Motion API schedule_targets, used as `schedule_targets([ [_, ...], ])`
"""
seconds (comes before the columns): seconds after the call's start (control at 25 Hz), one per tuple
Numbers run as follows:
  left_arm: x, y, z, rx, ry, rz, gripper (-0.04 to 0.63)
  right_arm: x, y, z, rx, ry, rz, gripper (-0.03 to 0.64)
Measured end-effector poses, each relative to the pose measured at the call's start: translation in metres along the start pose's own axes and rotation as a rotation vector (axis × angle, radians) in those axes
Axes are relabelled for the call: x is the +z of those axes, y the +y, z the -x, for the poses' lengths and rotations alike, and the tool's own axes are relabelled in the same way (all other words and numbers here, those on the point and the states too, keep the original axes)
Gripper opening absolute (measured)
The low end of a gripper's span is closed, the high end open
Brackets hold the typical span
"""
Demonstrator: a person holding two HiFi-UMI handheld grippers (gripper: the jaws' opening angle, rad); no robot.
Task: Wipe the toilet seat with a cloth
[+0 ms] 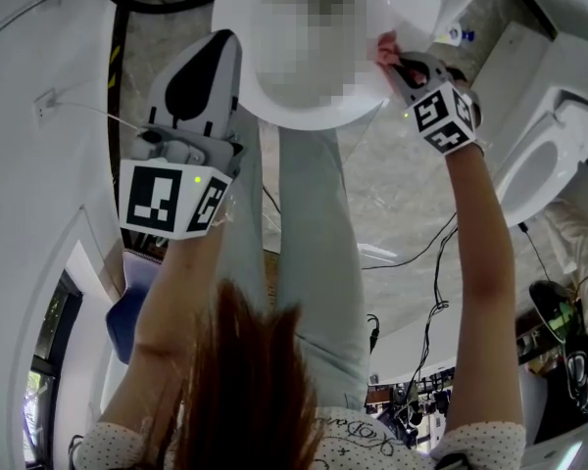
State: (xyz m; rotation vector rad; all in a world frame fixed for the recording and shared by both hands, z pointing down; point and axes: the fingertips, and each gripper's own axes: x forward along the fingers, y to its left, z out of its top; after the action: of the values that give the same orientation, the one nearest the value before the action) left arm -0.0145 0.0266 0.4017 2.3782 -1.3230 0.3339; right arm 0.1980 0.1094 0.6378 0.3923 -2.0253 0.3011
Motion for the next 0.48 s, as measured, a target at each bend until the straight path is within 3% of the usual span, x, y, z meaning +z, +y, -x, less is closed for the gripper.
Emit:
schedule_targets([
  [0.48,0.008,0.005,0.014,-0.003,-0.006,0.004,0.005,0.001,0.010,-0.004,-0.024,0.029,-0.047,0.032],
])
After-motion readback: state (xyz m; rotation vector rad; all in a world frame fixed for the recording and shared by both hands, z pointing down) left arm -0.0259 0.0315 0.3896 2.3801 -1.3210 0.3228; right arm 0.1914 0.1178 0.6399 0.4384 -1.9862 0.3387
